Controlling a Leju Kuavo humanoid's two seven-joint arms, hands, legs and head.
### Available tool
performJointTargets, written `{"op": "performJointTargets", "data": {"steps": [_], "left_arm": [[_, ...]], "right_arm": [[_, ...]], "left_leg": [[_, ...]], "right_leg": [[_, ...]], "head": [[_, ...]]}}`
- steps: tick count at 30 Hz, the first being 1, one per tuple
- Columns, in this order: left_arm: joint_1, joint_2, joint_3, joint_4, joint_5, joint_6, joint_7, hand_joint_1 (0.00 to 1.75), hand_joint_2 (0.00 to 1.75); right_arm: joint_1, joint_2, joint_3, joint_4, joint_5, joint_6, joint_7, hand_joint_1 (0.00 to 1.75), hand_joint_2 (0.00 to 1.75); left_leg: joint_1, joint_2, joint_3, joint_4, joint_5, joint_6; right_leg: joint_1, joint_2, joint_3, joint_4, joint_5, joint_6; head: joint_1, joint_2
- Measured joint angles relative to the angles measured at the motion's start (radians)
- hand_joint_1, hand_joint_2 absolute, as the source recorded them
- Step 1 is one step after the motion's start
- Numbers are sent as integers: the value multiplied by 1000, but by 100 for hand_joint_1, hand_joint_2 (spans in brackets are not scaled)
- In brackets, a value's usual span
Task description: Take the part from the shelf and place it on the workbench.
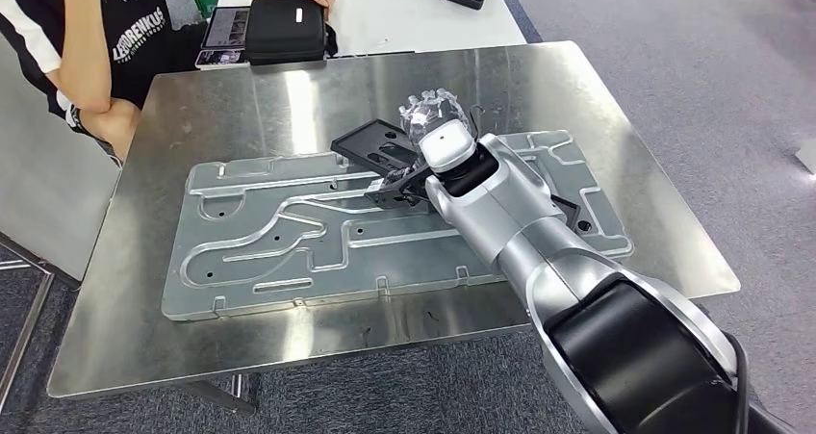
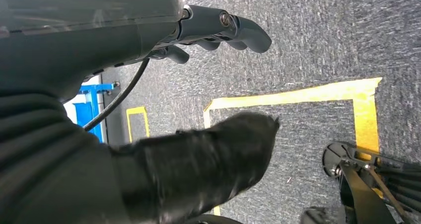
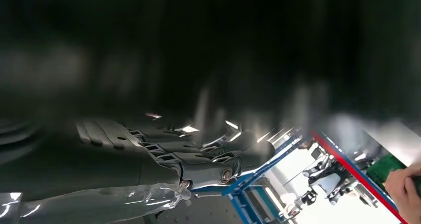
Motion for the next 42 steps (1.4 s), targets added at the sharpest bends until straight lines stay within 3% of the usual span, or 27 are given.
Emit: {"op": "performJointTargets", "data": {"steps": [2,3,7,9,11,12,13,14,16,18,22,24,26,27,28,29,30,32,33,35,38,39,40,42], "left_arm": [[0,-1,0,0,0,-2,0,0,0],[0,-2,1,0,0,-3,-1,0,0],[0,-3,1,0,1,-7,-8,0,0],[0,-2,1,0,2,-9,-10,0,0],[0,-3,1,0,3,-11,-10,0,0],[0,-3,2,0,3,-12,-10,0,0],[1,-3,2,0,3,-13,-9,0,0],[1,-2,2,0,3,-14,-9,0,0],[0,-2,2,0,2,-15,-9,0,0],[-1,-1,1,0,0,-17,-10,0,0],[-2,-1,1,0,-5,-17,-12,0,0],[-3,-1,1,0,-6,-17,-12,0,0],[-3,0,1,0,-7,-17,-12,0,0],[-3,0,1,0,-8,-17,-12,0,0],[-3,0,1,0,-8,-18,-12,0,0],[-3,0,1,0,-8,-18,-11,0,0],[-4,0,1,0,-8,-18,-11,0,0],[-4,-1,1,0,-8,-18,-11,0,0],[-4,-1,1,0,-8,-18,-11,0,0],[-4,-2,1,0,-8,-19,-11,0,0],[-3,-2,1,0,-8,-23,-12,0,0],[-2,-2,1,0,-8,-24,-12,0,0],[-2,-2,1,0,-8,-25,-12,0,0],[-2,-2,1,0,-8,-26,-12,0,0]], "right_arm": [[-3,0,0,-2,0,-1,0,0,0],[-4,0,0,-2,0,-1,0,0,0],[-6,1,-1,-3,0,0,0,0,0],[-9,1,-1,-4,2,1,0,0,0],[-11,1,-1,-4,3,4,0,0,0],[-11,0,-1,-3,3,5,0,0,0],[-12,0,-1,-3,3,6,0,0,0],[-12,0,-1,-3,3,7,0,0,0],[-16,-2,-1,-3,4,7,0,0,0],[-21,-4,-2,-4,4,6,1,0,0],[-23,-15,-4,-3,7,4,2,0,0],[-24,-24,-4,-3,9,4,2,0,0],[-23,-31,-5,-3,13,4,2,0,0],[-22,-34,-5,-3,14,4,2,0,0],[-21,-36,-5,-3,15,4,2,0,0],[-20,-38,-5,-3,15,4,2,0,0],[-21,-39,-5,-3,16,4,2,0,0],[-23,-40,-5,-4,17,4,2,0,0],[-25,-40,-5,-5,17,4,2,0,0],[-26,-41,-5,-7,18,4,2,0,0],[-26,-43,-5,-7,18,3,2,0,0],[-26,-43,-5,-7,18,3,2,0,0],[-26,-43,-5,-7,18,2,2,0,0],[-27,-43,-5,-7,18,2,2,0,0]], "left_leg": [[-3,-1,0,1,-2,-4],[-4,-1,-1,1,-2,-7],[-4,1,-4,9,-15,-26],[-3,2,-33,87,-73,-31],[-3,3,-83,215,-142,-35],[-2,3,-99,258,-156,-37],[-1,3,-98,266,-152,-39],[0,3,-78,235,-130,-40],[1,3,-9,108,-74,-39],[-1,1,29,26,-48,-33],[-2,2,20,14,-27,-9],[1,6,7,7,-9,5],[-2,7,-12,7,5,11],[-3,8,-21,8,12,11],[-4,9,-31,8,19,11],[-4,9,-40,9,26,10],[-5,9,-49,9,33,9],[-7,8,-60,10,47,4],[-7,8,-63,8,54,-1],[-5,7,-65,2,68,-11],[-3,5,-69,-8,81,-26],[-3,4,-77,3,61,-30],[-3,4,-89,32,24,-33],[-1,5,-120,146,-80,-38]], "right_leg": [[6,0,62,-134,51,-11],[10,0,76,-168,59,-14],[7,-2,83,-191,70,-25],[2,-5,86,-202,79,-33],[2,-6,81,-200,81,-36],[2,-6,77,-197,81,-36],[2,-6,73,-192,81,-36],[2,-6,69,-187,81,-35],[2,-5,59,-174,80,-33],[5,-3,49,-163,82,-25],[6,-1,36,-155,84,-1],[2,-1,11,-89,21,9],[-1,-2,-26,35,-66,17],[-2,-2,-38,87,-92,20],[-2,-2,-36,113,-98,20],[-2,-2,-15,104,-87,19],[-2,-2,26,55,-62,15],[2,0,127,-92,-31,3],[6,1,160,-145,-24,-3],[14,2,178,-186,-23,-8],[14,-1,166,-199,3,-19],[11,-4,158,-207,19,-27],[8,-6,148,-215,34,-34],[7,-7,121,-218,60,-43]], "head": [[0,0],[0,0],[0,0],[0,0],[0,0],[0,0],[0,0],[0,0],[0,0],[0,0],[0,0],[0,0],[0,0],[0,0],[0,0],[0,0],[0,0],[0,0],[0,0],[0,0],[0,0],[0,0],[0,0],[0,0]]}}
